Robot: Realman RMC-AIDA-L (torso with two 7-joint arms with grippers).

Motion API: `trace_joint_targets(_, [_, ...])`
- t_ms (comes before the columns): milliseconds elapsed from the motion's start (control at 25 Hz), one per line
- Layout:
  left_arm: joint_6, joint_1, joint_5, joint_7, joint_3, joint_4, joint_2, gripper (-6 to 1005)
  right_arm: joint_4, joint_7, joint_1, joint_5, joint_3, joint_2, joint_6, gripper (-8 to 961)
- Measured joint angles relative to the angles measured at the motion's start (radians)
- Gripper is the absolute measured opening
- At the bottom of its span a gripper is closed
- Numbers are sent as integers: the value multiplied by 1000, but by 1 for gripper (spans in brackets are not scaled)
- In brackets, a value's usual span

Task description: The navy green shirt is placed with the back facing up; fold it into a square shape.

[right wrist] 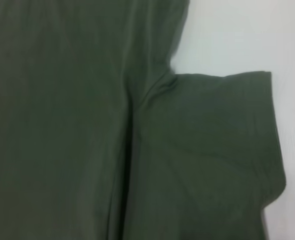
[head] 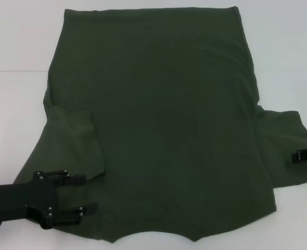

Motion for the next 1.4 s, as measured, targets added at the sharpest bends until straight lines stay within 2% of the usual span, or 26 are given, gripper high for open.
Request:
trace_joint_targets(1040, [0,-2,0,0,0,-2,0,753,38,-12,9,-6,-16,0,38,886])
trace_joint_targets(1400, [0,-2,0,0,0,0,0,752,43,-15,25,-2,-24,7,37,886])
